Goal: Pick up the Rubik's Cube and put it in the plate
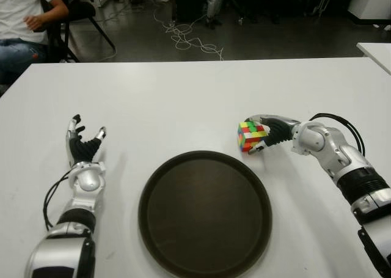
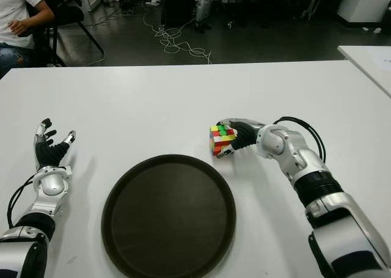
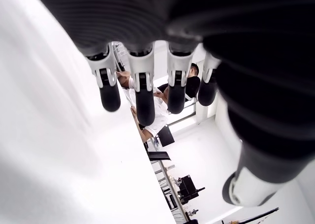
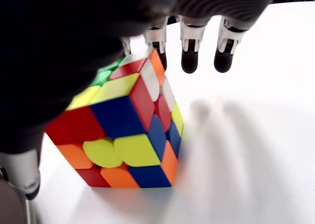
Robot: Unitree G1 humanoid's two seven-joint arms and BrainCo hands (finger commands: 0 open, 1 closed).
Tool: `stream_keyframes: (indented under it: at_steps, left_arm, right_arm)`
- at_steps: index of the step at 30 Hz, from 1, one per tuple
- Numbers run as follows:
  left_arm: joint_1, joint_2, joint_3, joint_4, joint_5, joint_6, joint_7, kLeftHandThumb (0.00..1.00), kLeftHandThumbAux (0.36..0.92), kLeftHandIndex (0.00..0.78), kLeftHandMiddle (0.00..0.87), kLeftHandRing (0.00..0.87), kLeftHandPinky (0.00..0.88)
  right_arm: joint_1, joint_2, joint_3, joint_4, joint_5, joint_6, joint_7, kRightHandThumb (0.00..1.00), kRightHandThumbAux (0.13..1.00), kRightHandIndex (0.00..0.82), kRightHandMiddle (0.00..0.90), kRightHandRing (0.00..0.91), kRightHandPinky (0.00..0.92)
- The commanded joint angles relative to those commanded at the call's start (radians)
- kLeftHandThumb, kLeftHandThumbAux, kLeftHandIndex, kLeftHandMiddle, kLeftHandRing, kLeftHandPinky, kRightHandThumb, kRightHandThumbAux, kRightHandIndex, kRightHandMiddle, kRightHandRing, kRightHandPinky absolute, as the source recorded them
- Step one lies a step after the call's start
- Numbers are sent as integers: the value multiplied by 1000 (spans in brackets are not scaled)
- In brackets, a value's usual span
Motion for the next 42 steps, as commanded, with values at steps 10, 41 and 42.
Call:
stream_keyframes:
  at_steps: [10, 41, 42]
  left_arm:
    - [1, -4, 2, -5, -4, 2, -4, 413, 714, 96, 150, 166, 179]
    - [0, -8, 4, -3, -8, -2, -1, 423, 712, 98, 155, 167, 176]
    - [0, -7, 4, -2, -8, -1, -3, 423, 712, 98, 155, 167, 173]
  right_arm:
    - [-11, 1, 6, 0, -11, 5, -4, 0, 573, 0, 0, 4, 2]
    - [-75, 72, 15, 129, -10, 9, -38, 0, 645, 0, 0, 1, 11]
    - [-75, 75, 14, 139, -8, 5, -42, 0, 650, 0, 0, 2, 12]
